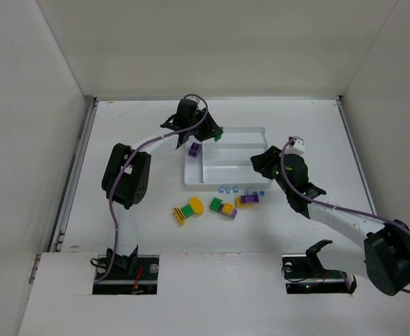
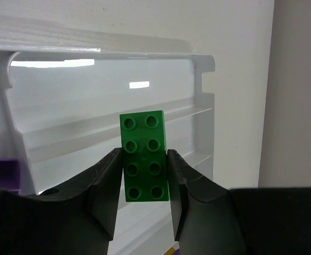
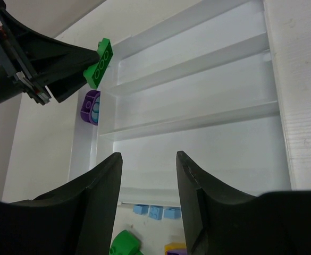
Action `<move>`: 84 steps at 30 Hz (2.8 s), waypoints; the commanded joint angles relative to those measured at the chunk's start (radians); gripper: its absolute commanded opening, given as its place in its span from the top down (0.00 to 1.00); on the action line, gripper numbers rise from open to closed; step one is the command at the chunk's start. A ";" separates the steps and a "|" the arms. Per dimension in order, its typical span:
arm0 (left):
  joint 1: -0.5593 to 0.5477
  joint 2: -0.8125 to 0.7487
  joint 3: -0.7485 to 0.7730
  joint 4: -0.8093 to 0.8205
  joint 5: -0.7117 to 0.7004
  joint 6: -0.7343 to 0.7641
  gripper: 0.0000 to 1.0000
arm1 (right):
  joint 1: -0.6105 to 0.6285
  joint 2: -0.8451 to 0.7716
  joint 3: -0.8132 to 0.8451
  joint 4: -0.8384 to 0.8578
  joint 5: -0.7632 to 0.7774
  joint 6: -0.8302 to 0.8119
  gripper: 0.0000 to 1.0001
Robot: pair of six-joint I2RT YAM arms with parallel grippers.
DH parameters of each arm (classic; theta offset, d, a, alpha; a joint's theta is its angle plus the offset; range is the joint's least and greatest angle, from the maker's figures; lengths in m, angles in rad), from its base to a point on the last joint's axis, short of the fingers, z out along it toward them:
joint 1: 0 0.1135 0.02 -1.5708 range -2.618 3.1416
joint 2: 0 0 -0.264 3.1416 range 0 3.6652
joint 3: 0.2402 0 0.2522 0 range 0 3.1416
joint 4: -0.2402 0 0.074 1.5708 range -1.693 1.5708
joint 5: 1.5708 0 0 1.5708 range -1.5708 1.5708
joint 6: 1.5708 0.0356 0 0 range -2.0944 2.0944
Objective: Sort the legos into containers by color
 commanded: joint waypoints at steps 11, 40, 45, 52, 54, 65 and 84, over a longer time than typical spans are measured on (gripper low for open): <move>0.003 0.085 0.158 -0.082 -0.041 0.047 0.71 | -0.014 -0.017 -0.003 0.073 -0.012 0.012 0.47; -0.121 -0.578 -0.564 0.242 -0.246 0.045 0.68 | 0.355 -0.050 0.069 -0.232 0.029 -0.177 0.46; -0.141 -0.760 -0.763 0.242 -0.258 0.042 0.66 | 0.586 -0.104 0.034 -0.402 0.187 -0.189 0.29; -0.129 -0.930 -0.857 0.191 -0.197 0.024 0.61 | 0.601 -0.008 0.134 -0.526 0.189 -0.307 0.26; -0.118 -0.970 -0.859 0.174 -0.153 0.012 0.60 | 0.601 0.031 0.164 -0.548 0.178 -0.344 0.26; -0.069 -1.062 -0.909 0.132 -0.117 0.005 0.57 | 0.583 0.203 0.252 -0.534 0.062 -0.460 0.29; -0.047 -1.056 -0.909 0.131 -0.082 0.005 0.56 | 0.528 0.289 0.267 -0.470 0.042 -0.505 0.44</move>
